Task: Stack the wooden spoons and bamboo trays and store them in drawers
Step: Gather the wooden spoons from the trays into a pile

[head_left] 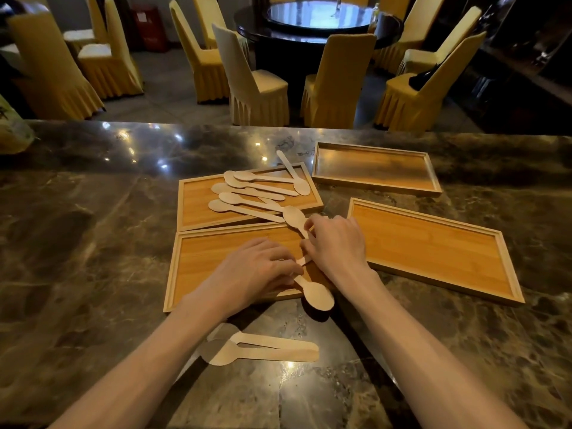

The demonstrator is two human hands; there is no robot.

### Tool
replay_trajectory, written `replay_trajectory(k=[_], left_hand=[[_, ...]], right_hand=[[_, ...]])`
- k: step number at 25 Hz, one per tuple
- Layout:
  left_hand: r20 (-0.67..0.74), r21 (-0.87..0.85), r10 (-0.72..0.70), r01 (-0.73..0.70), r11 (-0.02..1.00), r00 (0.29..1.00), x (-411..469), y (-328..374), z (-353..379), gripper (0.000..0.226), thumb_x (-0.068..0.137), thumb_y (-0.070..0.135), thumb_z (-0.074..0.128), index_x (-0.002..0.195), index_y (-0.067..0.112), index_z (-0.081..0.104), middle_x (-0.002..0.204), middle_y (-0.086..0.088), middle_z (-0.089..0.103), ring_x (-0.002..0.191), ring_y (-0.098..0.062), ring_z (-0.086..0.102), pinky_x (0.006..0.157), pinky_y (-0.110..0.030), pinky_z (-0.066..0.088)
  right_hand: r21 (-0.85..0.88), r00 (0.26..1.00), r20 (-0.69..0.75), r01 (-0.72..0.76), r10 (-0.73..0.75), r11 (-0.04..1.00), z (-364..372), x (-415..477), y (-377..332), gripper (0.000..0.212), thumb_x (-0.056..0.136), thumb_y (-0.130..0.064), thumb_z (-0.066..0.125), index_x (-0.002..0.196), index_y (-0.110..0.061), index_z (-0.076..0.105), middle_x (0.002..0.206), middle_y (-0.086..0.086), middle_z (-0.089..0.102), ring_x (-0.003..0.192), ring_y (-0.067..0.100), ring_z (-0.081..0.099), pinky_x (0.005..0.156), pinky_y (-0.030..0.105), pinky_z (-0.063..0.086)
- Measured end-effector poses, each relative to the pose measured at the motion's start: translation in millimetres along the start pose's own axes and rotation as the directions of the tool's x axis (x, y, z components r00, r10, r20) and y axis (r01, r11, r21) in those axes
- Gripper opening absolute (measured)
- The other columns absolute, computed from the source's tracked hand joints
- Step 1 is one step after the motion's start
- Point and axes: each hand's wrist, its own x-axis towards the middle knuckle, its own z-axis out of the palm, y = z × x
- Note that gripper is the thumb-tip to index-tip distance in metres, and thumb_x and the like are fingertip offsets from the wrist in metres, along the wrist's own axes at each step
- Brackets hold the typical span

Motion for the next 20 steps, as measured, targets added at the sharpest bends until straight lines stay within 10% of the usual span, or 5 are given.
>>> replay_trajectory(k=[9, 20], left_hand=[[0.092, -0.116, -0.167, 0.178, 0.977, 0.982, -91, 13, -40, 0.028, 0.085, 0.049, 0.049, 0.107, 0.041, 0.065, 0.095, 0.022, 0.067, 0.078, 0.001, 0.062, 0.058, -0.018, 0.054], [0.044, -0.193, -0.4, 0.4, 0.896, 0.916, -138, 31, -6, 0.048, 0.085, 0.06, 0.034, 0.102, 0.036, 0.071, 0.1, 0.016, 0.066, 0.092, -0.005, 0.06, 0.07, -0.02, 0.049]], right_hand=[[0.237, 0.997, 0.054, 0.04, -0.055, 0.971, -23, -11, -5, 0.019, 0.086, -0.02, 0.062, 0.103, -0.021, 0.07, 0.086, -0.004, 0.071, 0.075, 0.008, 0.059, 0.066, 0.021, 0.048], [0.513, 0.91, 0.208, 0.21, -0.358, 0.832, -14, -108, -40, 0.022, 0.086, -0.026, 0.06, 0.106, -0.025, 0.068, 0.092, -0.007, 0.07, 0.091, 0.012, 0.053, 0.077, 0.027, 0.045]])
